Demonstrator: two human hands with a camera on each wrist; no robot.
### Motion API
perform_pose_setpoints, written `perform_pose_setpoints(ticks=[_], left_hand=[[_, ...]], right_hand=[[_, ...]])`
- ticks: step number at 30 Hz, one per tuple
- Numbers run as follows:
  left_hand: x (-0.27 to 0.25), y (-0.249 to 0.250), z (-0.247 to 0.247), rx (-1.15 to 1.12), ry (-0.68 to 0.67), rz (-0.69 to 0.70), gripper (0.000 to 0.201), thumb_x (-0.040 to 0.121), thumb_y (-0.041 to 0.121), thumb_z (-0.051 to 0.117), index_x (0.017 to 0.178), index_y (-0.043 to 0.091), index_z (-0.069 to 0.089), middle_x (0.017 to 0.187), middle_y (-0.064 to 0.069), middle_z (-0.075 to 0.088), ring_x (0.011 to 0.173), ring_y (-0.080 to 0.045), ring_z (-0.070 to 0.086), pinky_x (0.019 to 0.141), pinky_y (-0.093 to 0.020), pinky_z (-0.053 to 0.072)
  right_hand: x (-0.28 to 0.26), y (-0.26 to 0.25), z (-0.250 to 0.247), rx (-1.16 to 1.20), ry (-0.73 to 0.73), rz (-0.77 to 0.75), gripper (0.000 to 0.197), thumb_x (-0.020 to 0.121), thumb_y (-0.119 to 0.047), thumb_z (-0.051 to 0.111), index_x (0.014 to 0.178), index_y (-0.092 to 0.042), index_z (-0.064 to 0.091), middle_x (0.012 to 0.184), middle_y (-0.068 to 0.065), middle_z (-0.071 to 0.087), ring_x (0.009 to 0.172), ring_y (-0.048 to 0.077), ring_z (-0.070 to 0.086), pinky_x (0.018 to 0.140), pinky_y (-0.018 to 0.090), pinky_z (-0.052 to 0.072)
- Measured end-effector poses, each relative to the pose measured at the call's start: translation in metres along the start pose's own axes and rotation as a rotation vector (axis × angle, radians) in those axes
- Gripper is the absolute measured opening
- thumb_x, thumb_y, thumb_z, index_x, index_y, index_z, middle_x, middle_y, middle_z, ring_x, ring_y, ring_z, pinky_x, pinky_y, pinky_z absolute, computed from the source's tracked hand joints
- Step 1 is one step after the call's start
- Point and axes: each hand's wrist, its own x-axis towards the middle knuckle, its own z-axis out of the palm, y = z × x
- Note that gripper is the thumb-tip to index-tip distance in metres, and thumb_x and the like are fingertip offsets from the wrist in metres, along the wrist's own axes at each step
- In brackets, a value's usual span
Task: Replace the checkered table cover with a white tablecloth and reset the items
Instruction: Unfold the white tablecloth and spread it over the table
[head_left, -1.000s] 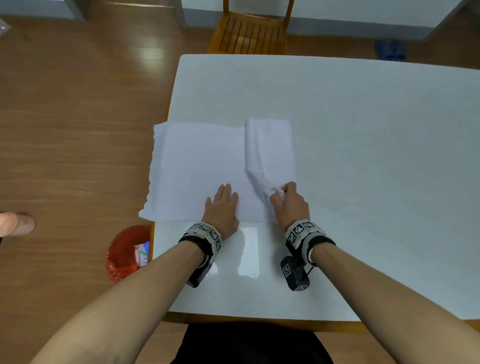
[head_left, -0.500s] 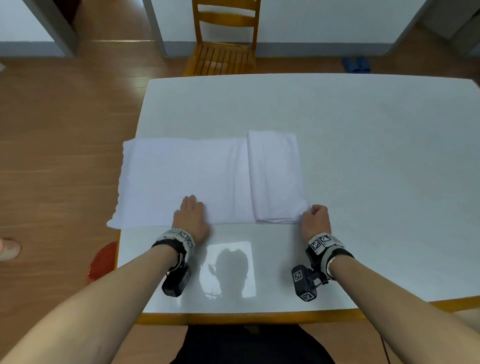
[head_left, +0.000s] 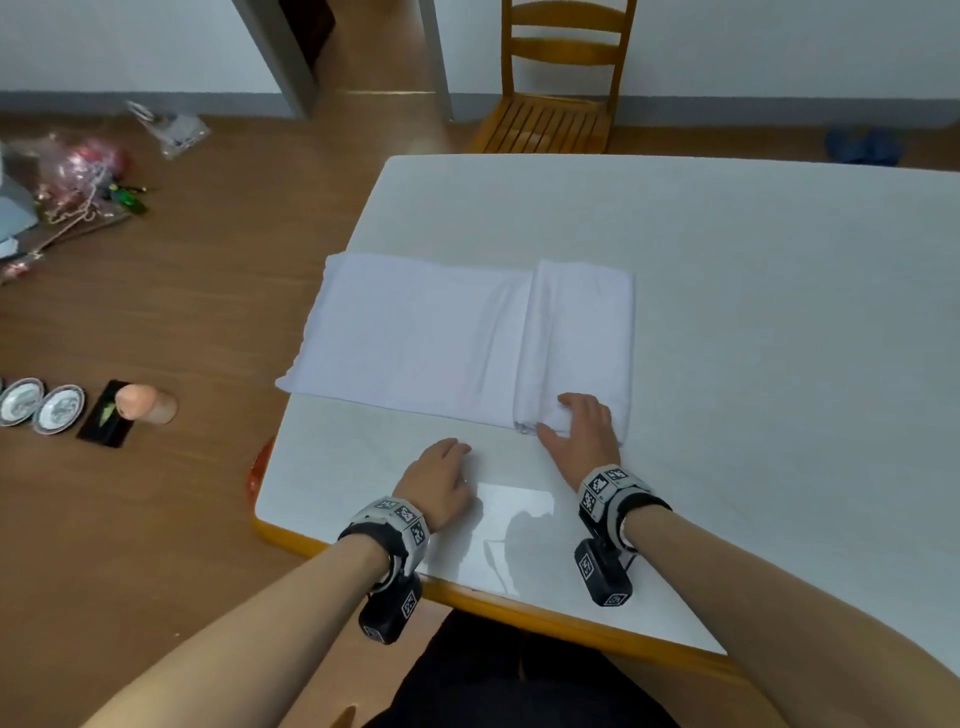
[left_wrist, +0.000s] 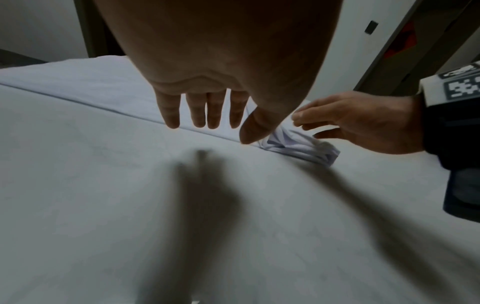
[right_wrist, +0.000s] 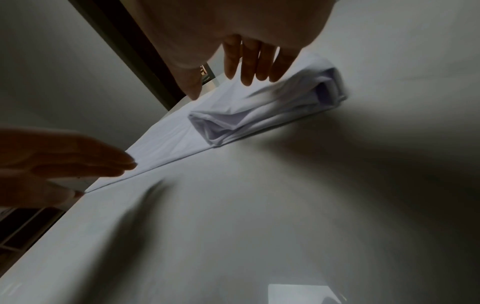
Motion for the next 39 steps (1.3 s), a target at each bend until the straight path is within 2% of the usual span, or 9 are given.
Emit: perform_pose_setpoints(ticks=[5,7,10,13,16,19,24,33,39], left_hand=[[0.023,0.006,-0.007,-0.006,0.019,0.037,0.060,0.089,0.018,0.051,0.148,0.015,0.036,0.156,-0.005,0.029,0.139,-0.026,0.034,0.112,-0.038,0.033],[0.040,0.008,-0.007,-0.014,0.002,0.074,0.059,0.089,0.017,0.050,0.146,0.014,0.037,0.156,-0.004,0.029,0.139,-0.028,0.035,0.111,-0.039,0.035],[0.069,0.013,-0.003,-0.003,-0.025,0.143,0.061,0.088,0.017,0.050,0.147,0.014,0.036,0.158,-0.005,0.025,0.140,-0.029,0.033,0.110,-0.040,0.036],[0.092,0.017,0.006,0.028,-0.064,0.152,0.061,0.088,0.018,0.051,0.147,0.013,0.035,0.159,-0.006,0.021,0.143,-0.029,0.028,0.109,-0.039,0.037],[0.102,0.026,0.015,0.144,-0.039,0.134,0.047,0.086,0.020,0.051,0.132,0.014,0.045,0.145,-0.006,0.029,0.132,-0.030,0.031,0.093,-0.042,0.046],[0.105,0.038,0.018,0.231,0.005,0.093,0.045,0.080,0.020,0.049,0.124,0.018,0.046,0.134,-0.005,0.034,0.120,-0.029,0.035,0.084,-0.041,0.047],[0.104,0.061,0.014,0.247,0.014,-0.007,0.039,0.082,0.020,0.045,0.121,0.016,0.045,0.129,-0.005,0.036,0.115,-0.028,0.038,0.089,-0.041,0.044],[0.092,0.113,0.028,0.227,-0.063,-0.272,0.045,0.089,0.025,0.046,0.132,0.011,0.046,0.139,-0.009,0.040,0.130,-0.030,0.040,0.104,-0.046,0.039],[0.068,0.171,0.073,0.061,-0.028,-0.199,0.046,0.093,0.021,0.046,0.137,0.006,0.043,0.141,-0.017,0.043,0.128,-0.034,0.045,0.105,-0.044,0.038]], right_hand=[[0.016,-0.020,0.012,-0.232,-0.120,0.067,0.078,0.078,-0.063,0.067,0.136,-0.016,0.046,0.134,0.000,0.047,0.127,0.023,0.040,0.102,0.037,0.040],[0.022,-0.018,0.016,-0.333,-0.142,0.077,0.064,0.081,-0.060,0.064,0.127,-0.017,0.051,0.126,0.001,0.048,0.122,0.023,0.043,0.095,0.037,0.043],[0.034,-0.011,0.015,-0.310,-0.165,0.105,0.023,0.092,-0.035,0.057,0.107,-0.019,0.060,0.116,0.001,0.052,0.116,0.022,0.044,0.093,0.036,0.044],[0.037,-0.001,0.003,-0.066,-0.088,0.209,0.005,0.093,-0.020,0.053,0.097,-0.020,0.057,0.102,-0.003,0.058,0.099,0.019,0.054,0.082,0.033,0.045],[0.031,0.015,-0.025,0.080,0.042,0.292,0.003,0.096,-0.022,0.053,0.098,-0.022,0.055,0.090,-0.006,0.061,0.080,0.013,0.057,0.067,0.027,0.041],[0.021,0.042,-0.061,0.156,0.161,0.359,0.004,0.098,-0.022,0.052,0.099,-0.019,0.055,0.087,-0.009,0.060,0.079,0.013,0.057,0.065,0.025,0.041],[0.006,0.098,-0.108,0.188,0.253,0.507,0.010,0.097,-0.025,0.054,0.100,-0.015,0.057,0.095,0.002,0.065,0.085,0.025,0.061,0.072,0.031,0.044],[-0.017,0.188,-0.139,0.137,0.042,0.616,0.014,0.097,-0.025,0.047,0.099,-0.016,0.058,0.095,0.008,0.069,0.084,0.027,0.064,0.066,0.030,0.042],[-0.027,0.209,-0.159,0.173,-0.087,0.479,0.012,0.095,-0.024,0.049,0.095,-0.021,0.061,0.091,0.003,0.069,0.084,0.025,0.068,0.069,0.030,0.049]])
